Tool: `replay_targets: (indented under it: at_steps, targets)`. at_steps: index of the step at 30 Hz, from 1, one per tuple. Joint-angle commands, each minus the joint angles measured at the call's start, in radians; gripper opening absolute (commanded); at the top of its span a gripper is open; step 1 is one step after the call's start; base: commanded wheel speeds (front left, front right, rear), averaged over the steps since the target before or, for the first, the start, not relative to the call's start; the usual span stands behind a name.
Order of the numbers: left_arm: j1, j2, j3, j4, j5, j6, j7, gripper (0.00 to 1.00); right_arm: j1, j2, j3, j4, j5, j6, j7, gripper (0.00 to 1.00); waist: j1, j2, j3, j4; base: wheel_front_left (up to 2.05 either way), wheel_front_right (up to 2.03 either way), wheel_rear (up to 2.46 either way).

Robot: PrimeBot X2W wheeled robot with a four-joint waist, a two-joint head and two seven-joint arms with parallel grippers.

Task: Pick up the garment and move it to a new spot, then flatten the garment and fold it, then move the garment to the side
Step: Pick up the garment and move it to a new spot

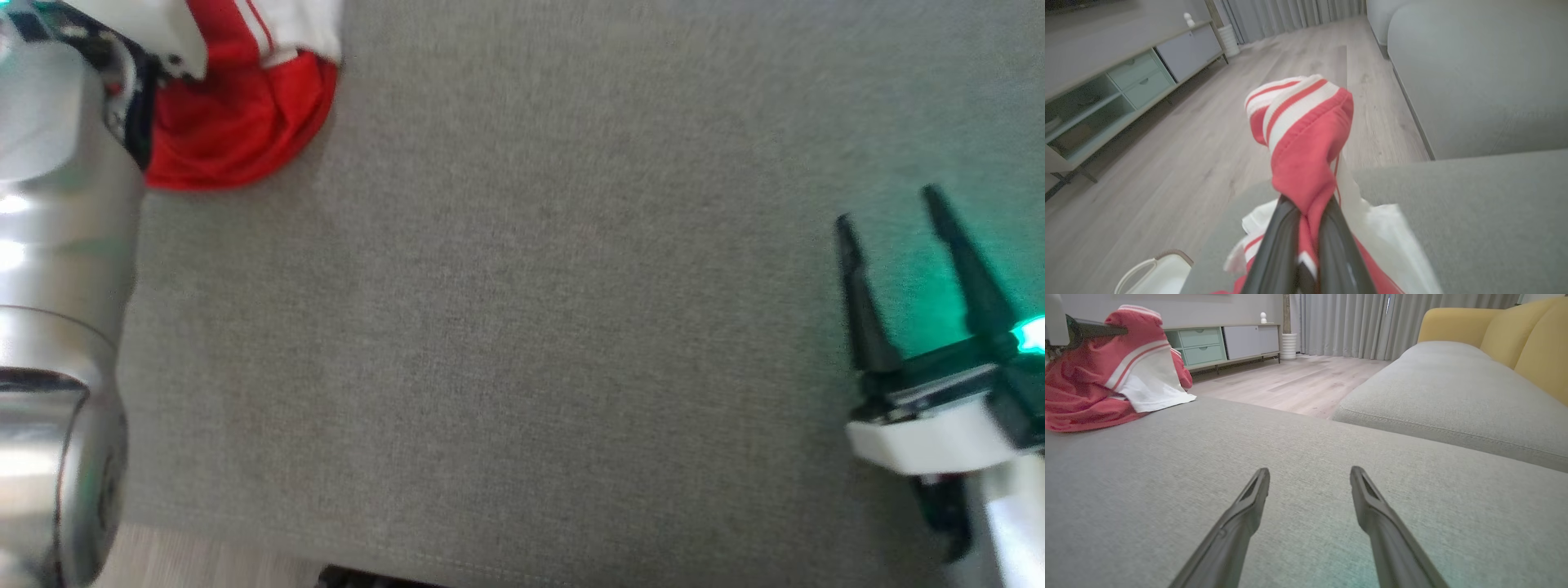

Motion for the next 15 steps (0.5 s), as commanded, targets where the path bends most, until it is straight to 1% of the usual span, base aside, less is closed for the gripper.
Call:
replay_targets:
  at_steps: [1, 2, 3, 5, 7, 8, 10, 15]
  targets:
    - [-0.041, 0.074, 0.008, -0.034, 0.003, -0.002, -0.014, 0.0, -0.006, 0.003, 0.029, -0.023, 0.007, -0.001, -0.011, 1.0, 0.0, 0.0, -0.077, -0.023, 0.0, 0.0, 0.0]
    - [-0.049, 0.086, -0.003, -0.057, 0.003, -0.004, -0.037, 0.0, -0.005, 0.028, 0.045, 0.012, 0.013, -0.001, -0.026, 1.0, 0.0, 0.0, -0.132, -0.04, 0.0, 0.0, 0.0]
    - [-0.049, 0.086, -0.003, -0.057, 0.003, -0.004, -0.037, 0.0, -0.005, 0.028, 0.045, 0.012, 0.013, -0.001, -0.026, 1.0, 0.0, 0.0, -0.132, -0.04, 0.0, 0.0, 0.0]
    - [-0.047, 0.091, -0.016, -0.082, 0.002, -0.005, -0.051, 0.0, 0.001, 0.051, 0.056, 0.049, 0.021, -0.001, -0.038, 1.0, 0.0, 0.0, -0.192, -0.059, 0.0, 0.0, 0.0]
    - [-0.037, 0.081, -0.032, -0.114, -0.01, -0.006, -0.058, 0.0, 0.008, 0.072, 0.066, 0.083, 0.03, -0.001, -0.046, 1.0, 0.0, 0.0, -0.254, -0.081, 0.0, 0.0, 0.0]
    - [-0.021, 0.062, -0.071, -0.158, -0.038, -0.006, -0.062, 0.0, 0.021, 0.093, 0.073, 0.113, 0.037, -0.001, -0.051, 1.0, 0.0, 0.0, -0.317, -0.106, 0.0, 0.0, 0.0]
    - [-0.006, 0.061, -0.129, -0.207, -0.062, -0.007, -0.061, 0.0, 0.036, 0.112, 0.076, 0.134, 0.043, -0.001, -0.053, 1.0, 0.0, 0.0, -0.369, -0.135, 0.0, 0.0, 0.0]
    - [0.035, 0.091, -0.266, -0.367, -0.162, -0.007, -0.015, 0.0, 0.074, 0.144, 0.099, 0.142, 0.058, -0.001, -0.054, 1.0, 0.0, 0.0, -0.481, -0.228, 0.0, 0.0, 0.0]
